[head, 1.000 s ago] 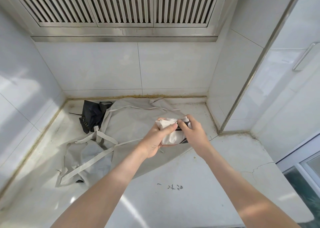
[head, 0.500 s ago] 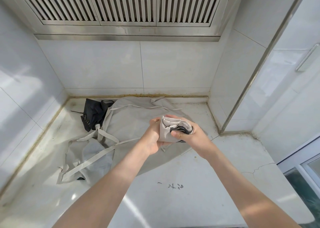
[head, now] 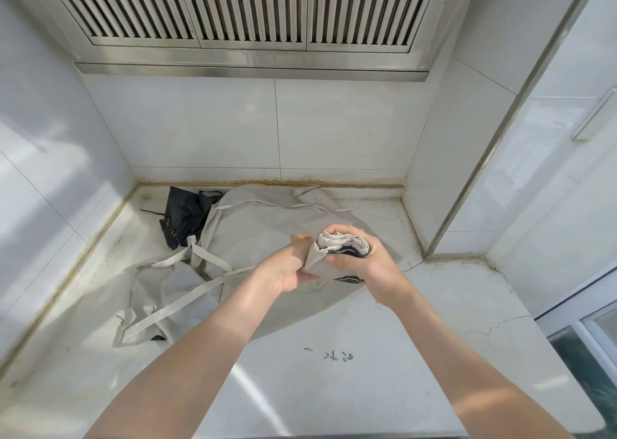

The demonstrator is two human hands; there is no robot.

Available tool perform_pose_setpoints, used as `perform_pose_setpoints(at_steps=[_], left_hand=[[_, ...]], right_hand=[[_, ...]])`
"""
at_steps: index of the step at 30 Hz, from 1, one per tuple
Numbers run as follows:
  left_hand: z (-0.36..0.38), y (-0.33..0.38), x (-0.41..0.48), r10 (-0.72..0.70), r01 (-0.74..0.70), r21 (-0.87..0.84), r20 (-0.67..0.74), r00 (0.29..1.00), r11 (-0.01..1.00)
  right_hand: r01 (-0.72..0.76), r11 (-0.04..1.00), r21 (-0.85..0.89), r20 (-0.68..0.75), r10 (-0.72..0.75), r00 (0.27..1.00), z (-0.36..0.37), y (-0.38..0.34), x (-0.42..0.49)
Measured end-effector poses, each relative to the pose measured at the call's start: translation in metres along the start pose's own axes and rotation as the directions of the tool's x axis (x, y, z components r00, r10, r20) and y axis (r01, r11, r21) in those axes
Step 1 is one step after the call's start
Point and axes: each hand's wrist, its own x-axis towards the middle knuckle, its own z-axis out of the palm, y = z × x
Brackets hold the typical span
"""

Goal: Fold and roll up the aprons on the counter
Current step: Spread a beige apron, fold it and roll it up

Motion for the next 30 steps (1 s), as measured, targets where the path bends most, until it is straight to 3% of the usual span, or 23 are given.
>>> perform_pose_setpoints(at_steps=[3,11,16,19,24,26,30], left_hand=[[-0.005,0.002,0.002,-0.027,0.027,-0.083,-0.008,1.0,0.996],[0.001,0.002,-0.003,-0.11,0.12,-0.071,0.135,0.985,0.99],[0.014,0.001,-0.003,0.012,-0.012,-0.001,0.036,0.999,1.0],[0.016,0.004,-0.004,0.068,-0.071,-0.105,-0.035,0.997,0.992],[0.016,0.009,-0.012,0.187,-0.178,-0.171,0.043,0.981,0.969],[0.016,0.009,-0.01,0.206,-0.195,-0.115,0.091,0.974,0.974],[0.018,0.007,-0.009,0.335,-0.334,-0.04,0.007,0.942,0.942]], right_hand=[[-0.016,0.994,0.109,0.042,0.011,0.999,0.001,-0.004,-0.002],[-0.063,0.995,0.077,0.08,0.057,0.995,-0.005,-0.006,-0.005],[-0.142,0.979,0.147,-0.047,0.151,0.987,-0.007,-0.006,-0.003],[-0.219,0.952,0.212,-0.106,0.245,0.964,-0.009,-0.008,0.001],[-0.286,0.938,0.196,-0.166,0.319,0.933,-0.009,-0.019,0.01],[-0.299,0.939,0.172,-0.162,0.326,0.931,-0.009,-0.021,0.012],[-0.277,0.948,0.159,-0.247,0.31,0.918,-0.007,-0.02,0.016]])
